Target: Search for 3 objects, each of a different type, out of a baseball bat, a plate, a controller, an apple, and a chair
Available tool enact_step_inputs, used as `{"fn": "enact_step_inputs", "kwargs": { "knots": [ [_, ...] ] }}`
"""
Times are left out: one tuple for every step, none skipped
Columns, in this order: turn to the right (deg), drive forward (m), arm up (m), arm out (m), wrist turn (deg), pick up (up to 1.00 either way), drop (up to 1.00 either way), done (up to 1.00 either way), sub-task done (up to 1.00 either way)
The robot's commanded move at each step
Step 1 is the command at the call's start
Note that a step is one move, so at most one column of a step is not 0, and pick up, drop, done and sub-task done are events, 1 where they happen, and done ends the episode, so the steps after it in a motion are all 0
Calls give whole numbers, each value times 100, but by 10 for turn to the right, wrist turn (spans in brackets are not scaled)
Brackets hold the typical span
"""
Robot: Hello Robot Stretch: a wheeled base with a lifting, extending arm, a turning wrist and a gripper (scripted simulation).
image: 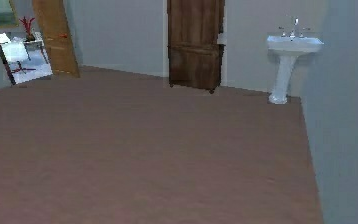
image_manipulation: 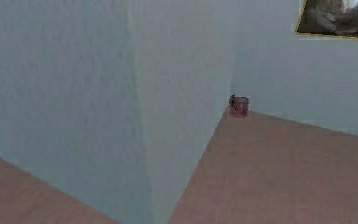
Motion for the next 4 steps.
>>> {"fn": "enact_step_inputs", "kwargs": {
  "knots": [
    [150, 0, 0, 0, 0, 0, 0, 0, 0],
    [0, 100, 0, 0, 0, 0, 0, 0, 0],
    [0, 100, 0, 0, 0, 0, 0, 0, 0],
    [0, 100, 0, 0, 0, 0, 0, 0, 0]
  ]
}}
